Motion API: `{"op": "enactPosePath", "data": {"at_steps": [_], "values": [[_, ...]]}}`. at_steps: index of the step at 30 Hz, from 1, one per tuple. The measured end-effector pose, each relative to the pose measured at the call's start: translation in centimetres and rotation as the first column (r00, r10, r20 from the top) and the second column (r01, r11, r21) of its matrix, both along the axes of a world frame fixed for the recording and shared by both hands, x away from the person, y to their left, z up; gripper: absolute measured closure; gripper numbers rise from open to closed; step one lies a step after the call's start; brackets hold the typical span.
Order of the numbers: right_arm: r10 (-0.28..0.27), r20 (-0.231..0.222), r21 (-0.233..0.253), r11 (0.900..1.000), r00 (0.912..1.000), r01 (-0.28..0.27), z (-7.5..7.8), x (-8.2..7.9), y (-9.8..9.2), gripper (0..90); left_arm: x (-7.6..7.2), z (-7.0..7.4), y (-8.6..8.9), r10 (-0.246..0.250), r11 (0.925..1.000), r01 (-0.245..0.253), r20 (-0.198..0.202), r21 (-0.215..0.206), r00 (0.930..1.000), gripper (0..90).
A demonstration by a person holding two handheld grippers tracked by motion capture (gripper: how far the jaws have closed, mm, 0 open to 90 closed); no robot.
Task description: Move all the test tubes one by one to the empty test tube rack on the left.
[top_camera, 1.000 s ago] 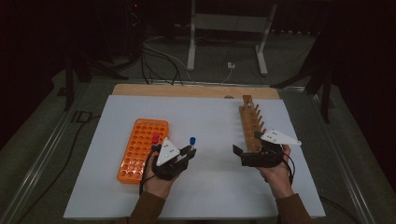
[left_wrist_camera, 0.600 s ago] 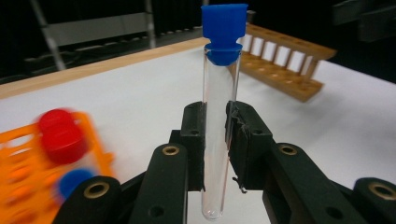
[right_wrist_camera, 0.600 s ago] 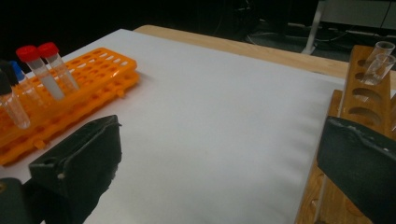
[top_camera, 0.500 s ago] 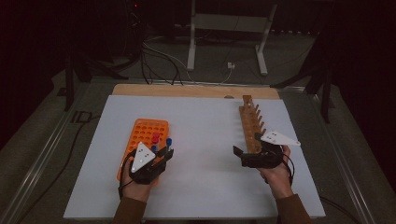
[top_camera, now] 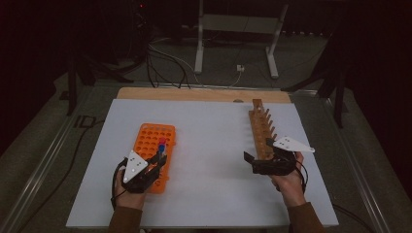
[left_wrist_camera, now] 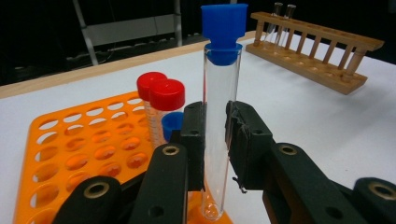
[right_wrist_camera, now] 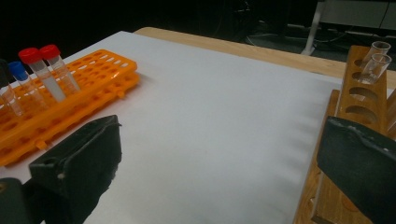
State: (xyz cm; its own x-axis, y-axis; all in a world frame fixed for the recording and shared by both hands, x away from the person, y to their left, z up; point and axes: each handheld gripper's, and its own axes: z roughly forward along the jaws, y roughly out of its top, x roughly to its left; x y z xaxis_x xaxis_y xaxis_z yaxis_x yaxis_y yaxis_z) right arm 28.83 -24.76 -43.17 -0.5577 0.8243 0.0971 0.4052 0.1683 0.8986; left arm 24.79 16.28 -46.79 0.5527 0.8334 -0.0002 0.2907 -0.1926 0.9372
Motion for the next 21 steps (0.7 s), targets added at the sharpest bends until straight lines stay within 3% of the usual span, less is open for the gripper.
{"op": "enactPosePath", "data": {"at_steps": [6,11,21], "values": [[0.001,0.005,0.004,1.000,1.0000,-0.001,0.0,0.0,-0.1,0.0,0.1,-0.6,0.3,0.000,1.0000,0.001,0.016,-0.009,0.9999,76.8],[0.005,0.009,0.007,1.000,0.9999,-0.005,0.1,-0.1,-0.1,0.0,0.1,-1.0,0.1,0.000,0.9996,0.000,0.011,0.028,0.9999,76.7],[0.004,0.012,0.014,1.000,0.9999,-0.004,0.3,-0.2,-0.4,0.0,0.2,-1.9,-0.4,0.030,0.9927,-0.018,-0.098,0.120,0.9948,77.1]]}}
